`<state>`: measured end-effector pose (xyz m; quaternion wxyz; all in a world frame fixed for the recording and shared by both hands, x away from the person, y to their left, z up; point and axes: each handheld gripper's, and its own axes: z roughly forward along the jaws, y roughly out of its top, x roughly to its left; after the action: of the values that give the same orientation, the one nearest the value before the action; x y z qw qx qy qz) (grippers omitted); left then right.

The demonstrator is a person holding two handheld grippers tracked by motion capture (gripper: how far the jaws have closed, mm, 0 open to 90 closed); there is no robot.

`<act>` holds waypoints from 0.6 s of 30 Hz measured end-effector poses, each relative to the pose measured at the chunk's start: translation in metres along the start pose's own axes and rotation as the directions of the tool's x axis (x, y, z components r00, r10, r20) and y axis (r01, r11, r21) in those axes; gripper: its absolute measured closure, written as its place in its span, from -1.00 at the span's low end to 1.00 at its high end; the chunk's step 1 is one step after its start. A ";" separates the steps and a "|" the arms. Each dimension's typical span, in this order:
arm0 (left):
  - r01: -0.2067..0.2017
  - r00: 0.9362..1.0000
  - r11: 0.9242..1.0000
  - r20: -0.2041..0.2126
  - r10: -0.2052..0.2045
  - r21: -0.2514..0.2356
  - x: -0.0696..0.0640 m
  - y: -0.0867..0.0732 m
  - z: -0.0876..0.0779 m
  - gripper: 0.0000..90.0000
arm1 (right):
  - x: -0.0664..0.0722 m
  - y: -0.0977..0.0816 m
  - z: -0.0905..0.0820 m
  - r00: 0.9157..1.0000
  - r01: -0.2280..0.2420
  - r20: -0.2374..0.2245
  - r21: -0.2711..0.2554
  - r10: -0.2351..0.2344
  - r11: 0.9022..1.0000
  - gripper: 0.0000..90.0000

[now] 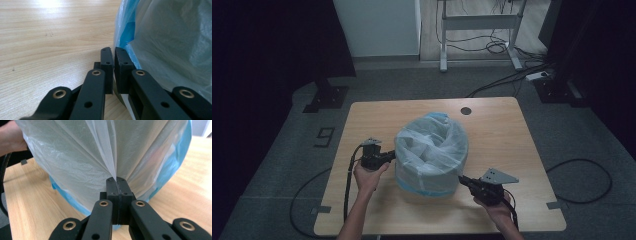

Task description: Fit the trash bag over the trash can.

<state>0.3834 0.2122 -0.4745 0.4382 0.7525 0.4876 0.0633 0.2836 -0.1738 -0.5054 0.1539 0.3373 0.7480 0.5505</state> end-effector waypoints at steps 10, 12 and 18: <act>-0.016 0.999 0.999 -0.030 0.015 -0.048 -0.001 -0.001 -0.012 0.45 | -0.003 -0.006 -0.002 0.999 -0.024 0.024 -0.024 0.024 0.999 0.69; -0.044 0.998 0.996 -0.048 0.041 -0.074 0.000 -0.001 -0.019 0.16 | -0.003 -0.005 -0.006 0.998 -0.040 0.043 -0.049 0.042 0.998 0.45; -0.098 0.995 0.983 -0.014 0.097 -0.155 0.007 -0.003 -0.045 -0.29 | -0.011 -0.008 -0.016 0.996 -0.082 0.035 -0.095 0.085 0.992 0.16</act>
<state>0.3612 0.2451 -0.4513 0.4906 0.7388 0.4448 0.1249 0.2793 -0.1937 -0.5092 0.1611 0.3716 0.7034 0.5841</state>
